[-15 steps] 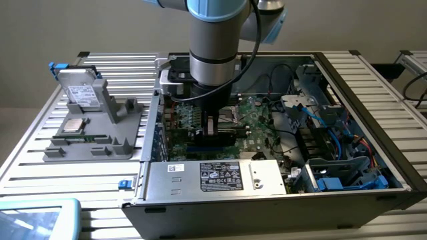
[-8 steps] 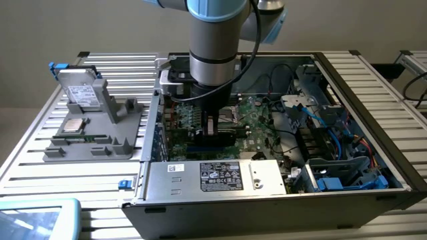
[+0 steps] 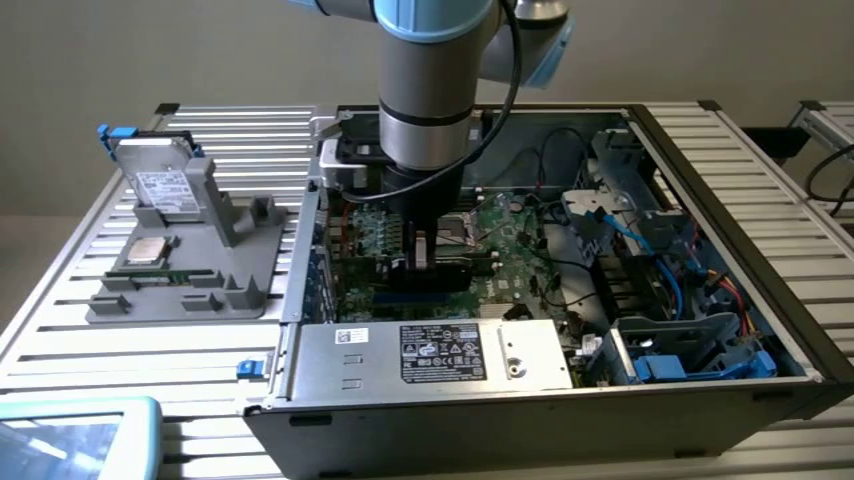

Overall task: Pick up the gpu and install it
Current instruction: 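Insert the gpu into the slot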

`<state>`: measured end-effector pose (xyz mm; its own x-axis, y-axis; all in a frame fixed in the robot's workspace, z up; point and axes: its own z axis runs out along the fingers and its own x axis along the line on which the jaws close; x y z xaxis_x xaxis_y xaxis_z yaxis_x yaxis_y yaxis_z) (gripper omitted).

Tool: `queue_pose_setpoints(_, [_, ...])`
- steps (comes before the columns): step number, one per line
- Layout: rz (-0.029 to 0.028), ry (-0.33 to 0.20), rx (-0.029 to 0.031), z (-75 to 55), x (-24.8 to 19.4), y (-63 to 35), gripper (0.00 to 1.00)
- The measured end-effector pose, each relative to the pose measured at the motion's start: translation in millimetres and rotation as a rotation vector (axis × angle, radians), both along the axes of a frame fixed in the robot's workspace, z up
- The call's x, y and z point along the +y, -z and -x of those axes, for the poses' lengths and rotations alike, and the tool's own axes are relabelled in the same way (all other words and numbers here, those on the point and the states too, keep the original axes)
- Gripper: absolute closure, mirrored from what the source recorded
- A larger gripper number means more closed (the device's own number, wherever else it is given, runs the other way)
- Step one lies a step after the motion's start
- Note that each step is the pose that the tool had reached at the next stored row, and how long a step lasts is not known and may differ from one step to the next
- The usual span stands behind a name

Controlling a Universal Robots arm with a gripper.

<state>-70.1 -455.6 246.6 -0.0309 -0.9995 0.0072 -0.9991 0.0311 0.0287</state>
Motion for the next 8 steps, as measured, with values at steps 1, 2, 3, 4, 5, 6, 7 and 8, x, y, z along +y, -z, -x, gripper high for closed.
queue_pose_setpoints(1, [-0.0002,0.000,-0.0001,0.0,0.0,0.2,0.73])
queue_pose_setpoints(2, [-0.0001,0.000,-0.0001,0.0,0.0,0.3,0.73])
queue_pose_setpoints(3, [-0.0001,0.000,-0.0001,0.0,0.0,0.4,0.73])
queue_pose_setpoints(4, [-0.0001,0.000,0.0000,0.0,0.0,0.5,0.73])
queue_pose_setpoints(5, [-0.0001,0.000,-0.0001,0.0,0.0,0.8,0.73])
queue_pose_setpoints(6, [-0.0002,0.000,-0.0001,0.0,0.0,1.1,0.73])
queue_pose_setpoints(7, [-0.0001,0.000,-0.0002,0.0,0.0,1.5,0.73])
queue_pose_setpoints(8, [0.0004,0.000,-0.0002,0.0,0.0,1.8,0.73])
